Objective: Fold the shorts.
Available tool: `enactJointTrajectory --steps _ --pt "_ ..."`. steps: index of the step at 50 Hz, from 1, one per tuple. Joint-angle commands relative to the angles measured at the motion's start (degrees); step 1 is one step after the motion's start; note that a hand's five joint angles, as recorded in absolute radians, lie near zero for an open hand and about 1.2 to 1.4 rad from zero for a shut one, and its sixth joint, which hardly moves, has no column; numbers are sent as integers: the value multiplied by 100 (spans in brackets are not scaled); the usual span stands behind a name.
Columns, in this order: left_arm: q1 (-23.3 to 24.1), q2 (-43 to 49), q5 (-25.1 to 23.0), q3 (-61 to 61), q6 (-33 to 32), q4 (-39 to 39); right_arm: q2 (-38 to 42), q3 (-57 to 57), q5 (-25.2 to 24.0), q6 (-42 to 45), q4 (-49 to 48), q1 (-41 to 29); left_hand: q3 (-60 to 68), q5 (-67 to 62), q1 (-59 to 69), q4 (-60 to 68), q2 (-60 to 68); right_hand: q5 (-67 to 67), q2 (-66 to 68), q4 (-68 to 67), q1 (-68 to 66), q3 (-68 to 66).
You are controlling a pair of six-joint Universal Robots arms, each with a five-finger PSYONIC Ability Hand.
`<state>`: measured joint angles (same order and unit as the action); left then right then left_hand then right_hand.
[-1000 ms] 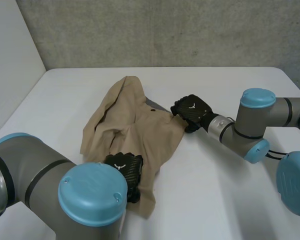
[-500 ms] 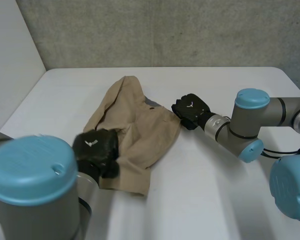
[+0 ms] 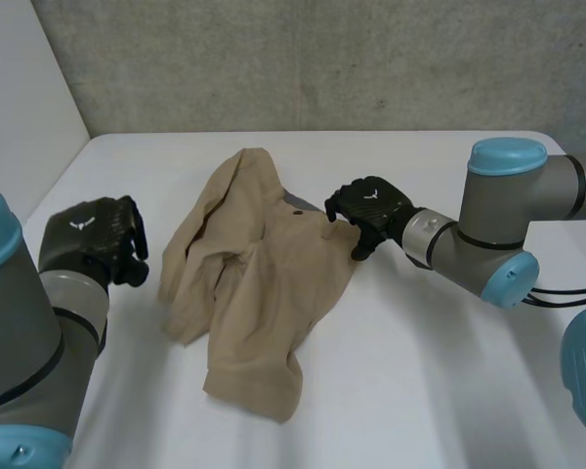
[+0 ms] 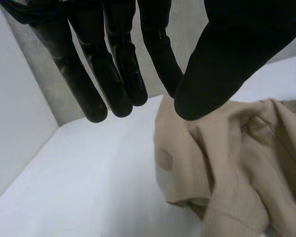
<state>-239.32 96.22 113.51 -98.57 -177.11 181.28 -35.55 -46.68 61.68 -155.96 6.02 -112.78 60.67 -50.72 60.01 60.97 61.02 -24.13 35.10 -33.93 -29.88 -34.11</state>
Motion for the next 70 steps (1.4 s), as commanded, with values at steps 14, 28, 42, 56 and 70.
enactJointTrajectory --steps 14,28,42,56,70 --pt "1388 380 -707 -250 18 -31 725 581 371 1358 -48 10 -3648 3653 -3583 -3678 -3684 -1076 979 -1097 -1502 -1078" --pt "1643 934 -681 -180 1 -14 945 783 335 1340 -330 10 -3986 3991 -3920 -4015 -4021 -1733 1636 -1753 -2158 -1735" --pt "1643 1022 -681 -206 1 -23 1287 1178 406 1332 -330 -8 -3986 3991 -3920 -4015 -4021 -1733 1636 -1753 -2158 -1735" --pt "1652 1066 -681 -259 1 -23 1376 1372 371 1323 -330 -148 -3986 3991 -3920 -4015 -4021 -3061 2964 -3082 -3487 -3063" --pt "1696 1092 -672 -276 10 -40 1525 1521 397 1314 -330 -175 -4053 4058 -3987 -4083 -4088 -3596 3499 -3616 -4022 -3598"
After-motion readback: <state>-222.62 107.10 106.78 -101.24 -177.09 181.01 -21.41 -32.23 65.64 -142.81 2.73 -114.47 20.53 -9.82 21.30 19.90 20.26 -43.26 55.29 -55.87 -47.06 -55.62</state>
